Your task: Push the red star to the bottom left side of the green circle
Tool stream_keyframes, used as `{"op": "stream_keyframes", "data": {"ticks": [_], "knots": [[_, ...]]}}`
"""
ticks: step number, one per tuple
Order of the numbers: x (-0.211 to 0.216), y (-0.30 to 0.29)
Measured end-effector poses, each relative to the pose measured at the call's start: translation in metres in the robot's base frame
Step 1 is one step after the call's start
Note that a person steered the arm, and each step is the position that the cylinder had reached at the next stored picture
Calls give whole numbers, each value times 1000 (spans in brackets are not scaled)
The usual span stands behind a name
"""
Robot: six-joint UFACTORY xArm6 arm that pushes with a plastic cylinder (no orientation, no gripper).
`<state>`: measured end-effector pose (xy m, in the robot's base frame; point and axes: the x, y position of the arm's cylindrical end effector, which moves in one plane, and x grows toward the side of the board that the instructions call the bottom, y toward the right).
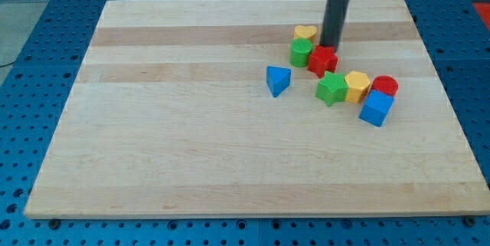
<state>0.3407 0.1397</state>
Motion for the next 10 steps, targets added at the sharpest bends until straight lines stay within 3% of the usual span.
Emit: {"op": "stream_keyframes", "data": {"ticks": [2, 4, 8, 10], "knots": [[24, 19], [54, -22], [59, -119], [69, -60]]}}
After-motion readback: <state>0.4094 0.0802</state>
